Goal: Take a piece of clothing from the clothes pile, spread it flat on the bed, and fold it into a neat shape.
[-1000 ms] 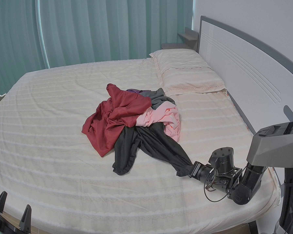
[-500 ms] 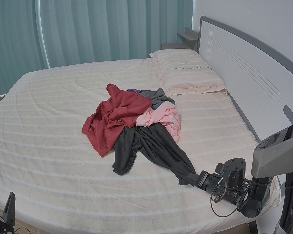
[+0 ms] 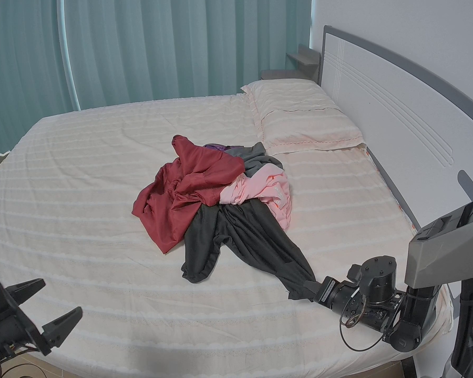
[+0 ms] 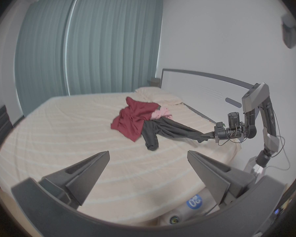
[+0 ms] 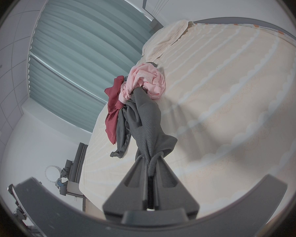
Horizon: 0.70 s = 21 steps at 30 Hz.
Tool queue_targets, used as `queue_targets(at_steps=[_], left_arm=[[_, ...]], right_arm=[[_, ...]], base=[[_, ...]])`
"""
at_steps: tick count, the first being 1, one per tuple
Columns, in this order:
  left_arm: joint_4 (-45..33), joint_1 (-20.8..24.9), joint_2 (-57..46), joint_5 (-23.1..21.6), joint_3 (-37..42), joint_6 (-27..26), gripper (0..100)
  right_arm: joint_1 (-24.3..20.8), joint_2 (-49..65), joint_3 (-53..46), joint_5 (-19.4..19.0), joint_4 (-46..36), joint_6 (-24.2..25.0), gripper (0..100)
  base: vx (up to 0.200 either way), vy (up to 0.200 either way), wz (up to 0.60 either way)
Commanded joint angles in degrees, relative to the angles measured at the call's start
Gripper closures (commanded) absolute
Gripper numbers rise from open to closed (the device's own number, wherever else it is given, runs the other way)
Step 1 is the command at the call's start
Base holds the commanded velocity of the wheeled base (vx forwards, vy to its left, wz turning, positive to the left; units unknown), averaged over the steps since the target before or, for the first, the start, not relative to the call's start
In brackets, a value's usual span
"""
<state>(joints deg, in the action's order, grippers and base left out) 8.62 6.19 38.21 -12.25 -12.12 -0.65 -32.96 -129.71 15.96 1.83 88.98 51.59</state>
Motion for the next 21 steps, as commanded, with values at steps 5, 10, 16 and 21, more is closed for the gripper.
queue_targets(at_steps=[5, 10, 16, 21], left_arm=[[21.35, 11.91, 43.53, 3.46, -5.02, 19.63, 0], [22.49, 17.36, 56.28, 12.34, -12.4, 30.97, 0], [22.23, 20.7, 69.02, 17.61, -21.46, 40.81, 0], [22.49, 20.61, 77.11, 21.74, -27.52, 43.01, 0]], right_arm=[[0.0, -0.46, 0.21, 0.02, 0.49, -0.09, 100], [-0.08, -0.46, 0.3, -0.16, 0.49, -0.09, 100], [-0.17, -0.46, 0.3, -0.16, 0.49, -0.09, 100], [-0.17, -0.55, 0.21, -0.16, 0.49, 0.0, 100]], base=[[0.0, 0.0, 0.0], [0.0, 0.0, 0.0], [0.0, 0.0, 0.0], [0.0, 0.0, 0.0]])
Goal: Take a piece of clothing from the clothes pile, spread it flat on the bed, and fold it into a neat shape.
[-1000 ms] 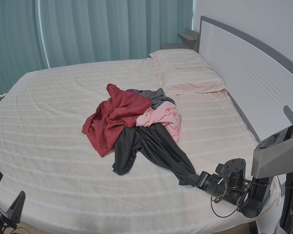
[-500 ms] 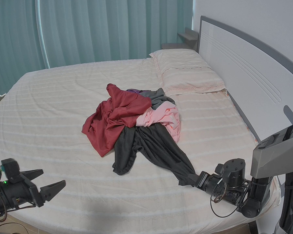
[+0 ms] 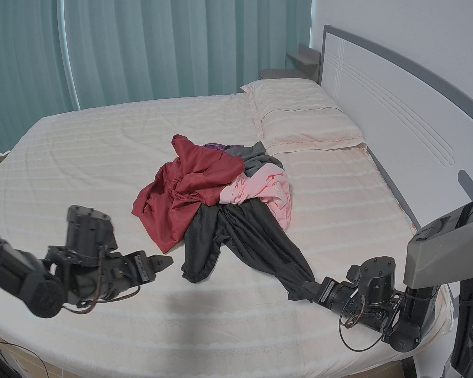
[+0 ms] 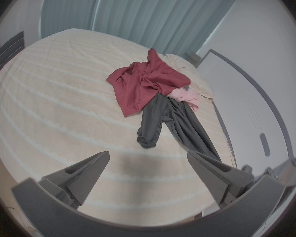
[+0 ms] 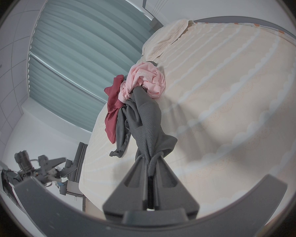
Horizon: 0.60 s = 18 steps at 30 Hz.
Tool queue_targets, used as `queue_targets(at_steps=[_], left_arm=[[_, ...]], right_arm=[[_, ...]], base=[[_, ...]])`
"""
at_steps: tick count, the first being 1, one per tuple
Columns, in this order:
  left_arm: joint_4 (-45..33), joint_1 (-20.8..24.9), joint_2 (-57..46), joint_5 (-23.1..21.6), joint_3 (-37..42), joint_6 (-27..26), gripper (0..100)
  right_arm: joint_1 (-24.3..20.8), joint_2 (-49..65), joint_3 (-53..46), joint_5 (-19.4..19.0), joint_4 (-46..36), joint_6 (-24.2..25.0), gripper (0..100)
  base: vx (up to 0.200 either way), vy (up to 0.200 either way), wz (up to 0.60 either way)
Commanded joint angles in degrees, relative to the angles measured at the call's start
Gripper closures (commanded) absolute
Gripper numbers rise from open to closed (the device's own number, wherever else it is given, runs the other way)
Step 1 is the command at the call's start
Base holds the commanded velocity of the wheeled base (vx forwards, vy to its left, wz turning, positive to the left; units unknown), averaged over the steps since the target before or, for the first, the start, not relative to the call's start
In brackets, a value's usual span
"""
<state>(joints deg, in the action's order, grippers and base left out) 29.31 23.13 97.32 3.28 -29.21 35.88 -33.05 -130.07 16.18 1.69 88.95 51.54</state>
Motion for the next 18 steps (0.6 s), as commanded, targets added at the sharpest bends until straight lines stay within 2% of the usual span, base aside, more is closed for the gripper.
queue_targets(at_steps=[1, 6, 18], left_arm=[[1.81, 3.68, 18.17, 6.21, -10.61, 6.57, 0], [2.07, 3.77, 24.94, 6.48, -15.62, 7.98, 0], [2.07, 4.47, 33.73, 6.65, -23.0, 10.09, 0]], right_arm=[[-0.09, -0.27, -0.01, -0.02, 0.52, 0.05, 100], [-0.17, -1.94, 0.43, 0.06, 0.52, -0.13, 100], [-0.09, -2.55, 1.23, 0.24, 0.52, -0.13, 100]], base=[[0.0, 0.0, 0.0], [0.0, 0.0, 0.0], [0.0, 0.0, 0.0]])
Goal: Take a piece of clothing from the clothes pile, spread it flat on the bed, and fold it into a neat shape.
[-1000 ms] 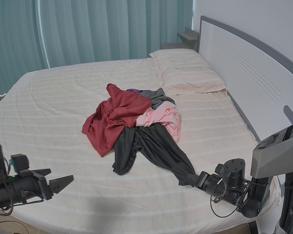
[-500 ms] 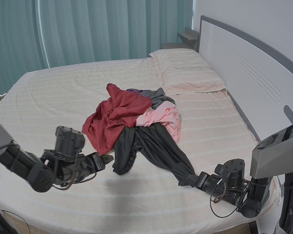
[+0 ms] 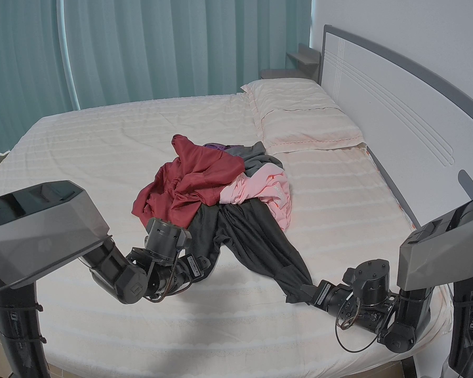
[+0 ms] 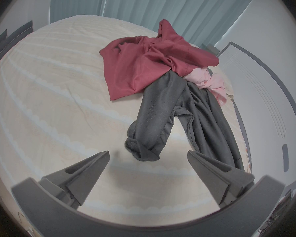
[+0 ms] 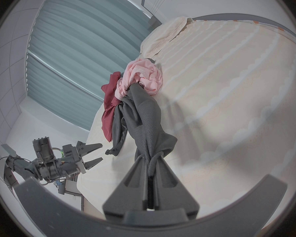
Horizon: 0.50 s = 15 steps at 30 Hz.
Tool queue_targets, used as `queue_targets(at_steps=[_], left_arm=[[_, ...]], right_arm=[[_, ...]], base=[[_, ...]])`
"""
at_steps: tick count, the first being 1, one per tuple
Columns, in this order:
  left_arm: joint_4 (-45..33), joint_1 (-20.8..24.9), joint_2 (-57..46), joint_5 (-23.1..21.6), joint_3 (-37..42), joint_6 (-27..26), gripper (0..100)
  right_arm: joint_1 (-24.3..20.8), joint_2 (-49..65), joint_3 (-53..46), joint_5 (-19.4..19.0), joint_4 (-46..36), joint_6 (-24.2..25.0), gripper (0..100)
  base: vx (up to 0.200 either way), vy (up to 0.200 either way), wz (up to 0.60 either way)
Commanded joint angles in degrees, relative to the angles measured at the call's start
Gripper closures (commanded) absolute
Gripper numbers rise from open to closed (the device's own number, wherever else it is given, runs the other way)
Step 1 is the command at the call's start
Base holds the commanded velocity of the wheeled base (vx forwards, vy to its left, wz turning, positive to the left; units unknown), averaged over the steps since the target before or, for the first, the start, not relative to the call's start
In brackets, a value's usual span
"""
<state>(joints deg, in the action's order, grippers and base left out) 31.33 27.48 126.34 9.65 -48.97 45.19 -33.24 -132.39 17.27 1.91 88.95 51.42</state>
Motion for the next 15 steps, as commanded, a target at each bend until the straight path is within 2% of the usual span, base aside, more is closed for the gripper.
queue_targets(at_steps=[1, 6, 9, 12, 13, 15], left_arm=[[0.05, 0.12, 4.79, 0.28, -3.68, 1.3, 0], [0.14, -0.06, 7.95, 0.63, -6.93, 2.01, 0], [0.75, -0.32, 10.24, 3.18, -9.83, 2.09, 0], [1.28, -0.23, 10.68, 3.26, -10.27, 2.09, 0], [1.28, -0.23, 10.68, 3.26, -10.27, 2.09, 100], [1.28, -0.23, 10.77, 3.35, -10.27, 2.09, 100]], right_arm=[[0.11, -0.33, 0.13, 0.02, 0.52, 0.0, 100], [0.11, -0.33, 0.13, 0.02, 0.61, 0.0, 100], [0.02, -0.33, 0.13, 0.02, 0.52, 0.0, 100], [0.11, -0.33, 0.13, 0.02, 0.61, 0.0, 100], [0.11, -0.33, 0.13, 0.02, 0.61, 0.0, 100], [0.02, -0.41, 0.22, -0.07, 0.61, 0.0, 100]], base=[[0.0, 0.0, 0.0], [0.0, 0.0, 0.0], [0.0, 0.0, 0.0], [0.0, 0.0, 0.0], [0.0, 0.0, 0.0], [0.0, 0.0, 0.0]])
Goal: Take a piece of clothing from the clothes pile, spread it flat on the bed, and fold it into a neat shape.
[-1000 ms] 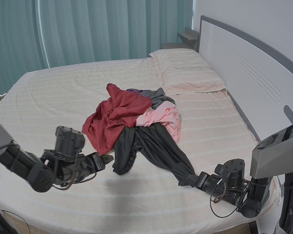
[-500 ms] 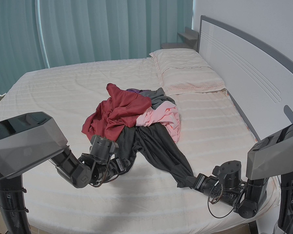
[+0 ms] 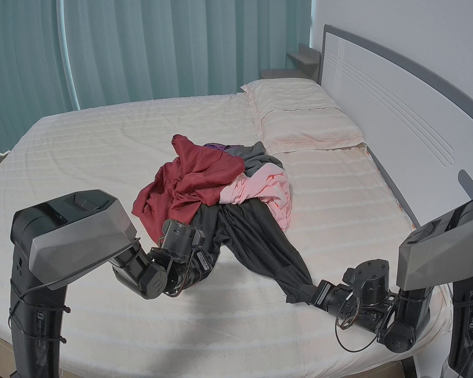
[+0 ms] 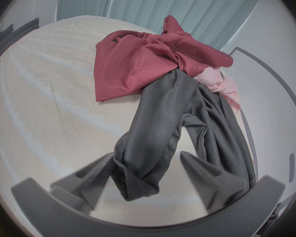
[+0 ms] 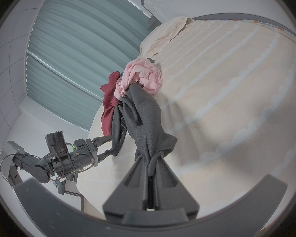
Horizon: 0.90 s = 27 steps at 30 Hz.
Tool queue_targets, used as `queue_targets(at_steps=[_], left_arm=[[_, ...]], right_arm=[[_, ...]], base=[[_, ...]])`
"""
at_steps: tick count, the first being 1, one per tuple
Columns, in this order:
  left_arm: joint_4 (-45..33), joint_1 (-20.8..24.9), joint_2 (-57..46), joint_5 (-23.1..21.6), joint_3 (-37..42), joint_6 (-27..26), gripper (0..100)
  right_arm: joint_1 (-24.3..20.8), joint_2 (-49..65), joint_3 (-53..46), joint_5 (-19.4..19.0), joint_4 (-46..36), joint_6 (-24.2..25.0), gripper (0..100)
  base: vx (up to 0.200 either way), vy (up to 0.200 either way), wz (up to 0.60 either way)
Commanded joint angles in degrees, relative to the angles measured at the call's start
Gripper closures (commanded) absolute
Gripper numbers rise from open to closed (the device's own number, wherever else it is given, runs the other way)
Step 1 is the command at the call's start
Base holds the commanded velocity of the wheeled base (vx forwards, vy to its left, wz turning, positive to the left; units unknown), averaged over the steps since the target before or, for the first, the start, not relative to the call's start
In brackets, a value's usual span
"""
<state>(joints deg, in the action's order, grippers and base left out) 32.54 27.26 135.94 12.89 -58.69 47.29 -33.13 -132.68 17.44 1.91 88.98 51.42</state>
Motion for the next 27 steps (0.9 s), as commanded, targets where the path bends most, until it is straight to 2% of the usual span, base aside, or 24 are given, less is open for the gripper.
queue_targets(at_steps=[1, 9, 13, 14, 17, 23, 27], left_arm=[[0.07, -0.1, 1.17, 0.12, -0.55, 0.0, 100], [-0.19, -0.72, 0.47, -0.14, 2.44, 0.44, 100], [-0.28, 0.08, -3.84, -0.32, 3.4, 4.66, 100], [-0.54, 1.83, -8.5, -1.55, 5.6, 8.35, 100], [-0.37, 4.65, -15.62, -4.62, 10.7, 9.75, 100], [-0.11, 9.57, -28.27, -5.33, 16.15, 11.07, 100], [0.07, 10.36, -36.45, -5.33, 16.94, 11.34, 100]], right_arm=[[-0.09, -0.12, 0.22, 0.02, 0.49, 0.0, 100], [-0.26, 0.67, 0.31, -0.16, 0.58, 0.08, 100], [-3.34, 1.81, 0.22, -0.07, 0.58, 0.26, 100], [-6.24, 2.43, -0.04, 0.63, 0.67, 0.26, 100], [-9.05, 5.68, -0.22, 2.04, 0.67, 0.26, 100], [-10.02, 16.23, -1.18, 1.6, 0.58, 0.52, 100], [-10.9, 20.01, -0.75, 0.55, 0.58, 0.52, 100]], base=[[0.0, 0.0, 0.0], [0.0, 0.0, 0.0], [0.0, 0.0, 0.0], [0.0, 0.0, 0.0], [0.0, 0.0, 0.0], [0.0, 0.0, 0.0], [0.0, 0.0, 0.0]])
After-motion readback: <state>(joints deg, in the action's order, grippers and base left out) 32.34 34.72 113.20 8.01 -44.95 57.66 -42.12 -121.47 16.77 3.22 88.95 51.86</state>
